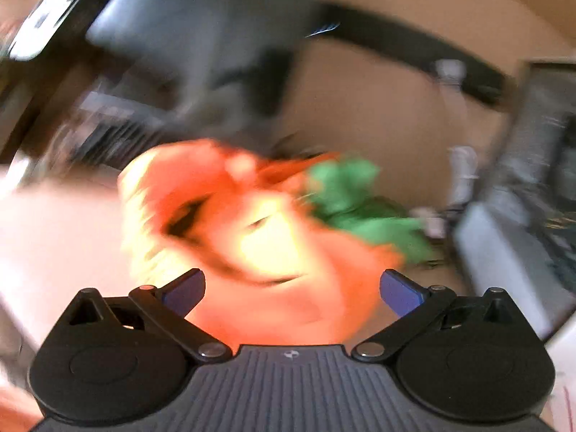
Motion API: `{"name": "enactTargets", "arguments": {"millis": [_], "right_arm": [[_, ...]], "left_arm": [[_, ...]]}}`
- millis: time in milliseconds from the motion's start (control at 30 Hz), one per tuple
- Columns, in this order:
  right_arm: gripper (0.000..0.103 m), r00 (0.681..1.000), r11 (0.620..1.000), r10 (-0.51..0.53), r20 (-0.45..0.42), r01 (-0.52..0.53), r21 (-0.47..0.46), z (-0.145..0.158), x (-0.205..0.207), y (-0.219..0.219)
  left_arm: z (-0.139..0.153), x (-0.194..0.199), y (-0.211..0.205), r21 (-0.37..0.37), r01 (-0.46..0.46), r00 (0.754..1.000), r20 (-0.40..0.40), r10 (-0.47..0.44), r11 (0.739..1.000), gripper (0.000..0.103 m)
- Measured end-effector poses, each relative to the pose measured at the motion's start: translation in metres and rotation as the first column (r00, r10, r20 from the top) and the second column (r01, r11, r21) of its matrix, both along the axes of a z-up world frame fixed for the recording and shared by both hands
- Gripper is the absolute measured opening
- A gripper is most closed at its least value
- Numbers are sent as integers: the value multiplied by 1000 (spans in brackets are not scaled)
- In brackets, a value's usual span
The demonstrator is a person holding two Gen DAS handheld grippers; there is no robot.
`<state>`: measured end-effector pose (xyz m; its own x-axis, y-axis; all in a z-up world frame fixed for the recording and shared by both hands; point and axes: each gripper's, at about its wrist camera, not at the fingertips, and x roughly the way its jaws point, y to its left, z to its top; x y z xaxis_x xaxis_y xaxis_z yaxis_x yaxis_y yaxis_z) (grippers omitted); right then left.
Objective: Fold clothes
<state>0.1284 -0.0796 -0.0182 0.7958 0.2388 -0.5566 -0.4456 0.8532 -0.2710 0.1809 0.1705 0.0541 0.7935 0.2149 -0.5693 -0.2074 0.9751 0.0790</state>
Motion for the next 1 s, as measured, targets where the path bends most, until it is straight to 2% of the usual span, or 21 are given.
{"name": "enactTargets", "arguments": {"millis": [67,133,200,233,300,367,400,467,533,600,700,767,833,900,933,967,1000], "right_arm": [[103,997,997,57,-56,-59,-40,-23,5,24],[103,998,991,55,-42,-60,-120,-41,11,42],[103,996,970,-35,82,54,-237,-53,27,47],[103,985,953,-93,143,130,-273,-56,38,42],[103,947,932,-240,212,286,-223,-42,50,21],[103,889,901,-370,271,415,-129,-19,61,-6],[103,860,882,-413,301,460,-103,-10,62,-17],[103,826,858,-454,334,506,-88,1,60,-34],[103,834,859,-459,307,505,-87,6,55,-43],[103,857,867,-445,261,485,-117,1,45,-45],[103,887,874,-416,200,450,-181,-14,27,-44],[103,906,877,-397,143,421,-230,-35,29,-44],[103,928,898,-360,96,373,-235,-43,23,-43],[103,942,914,-321,96,335,-228,-48,17,-37],[103,944,910,-313,105,330,-250,-50,18,-33],[103,944,901,-310,117,330,-281,-54,21,-28],[103,931,876,-330,158,364,-317,-55,24,-27]], "left_arm": [[-9,-7,6,-16,11,999,-43,-12,1000,103],[-18,-15,11,-16,35,996,-76,-36,999,103],[-27,-24,15,0,61,993,-97,-60,998,103],[-31,-28,17,13,77,991,-107,-75,997,103],[-43,-32,19,42,122,984,-136,-115,992,103],[-58,-31,16,67,173,972,-176,-159,983,103],[-66,-26,12,73,192,965,-197,-175,979,103],[-80,-15,1,67,231,952,-221,-211,971,103],[-91,0,-13,68,269,941,-231,-248,961,103],[-97,12,-26,76,288,938,-225,-265,954,103],[-101,24,-36,76,294,939,-209,-273,953,103],[-101,28,-38,64,289,941,-200,-272,955,103],[-100,32,-39,51,284,944,-191,-270,957,103],[-101,35,-39,55,276,946,-194,-261,959,103],[-101,35,-39,61,269,947,-197,-253,961,103],[-101,35,-37,69,257,951,-197,-239,964,103],[-100,34,-35,80,234,957,-193,-215,969,103]]}}
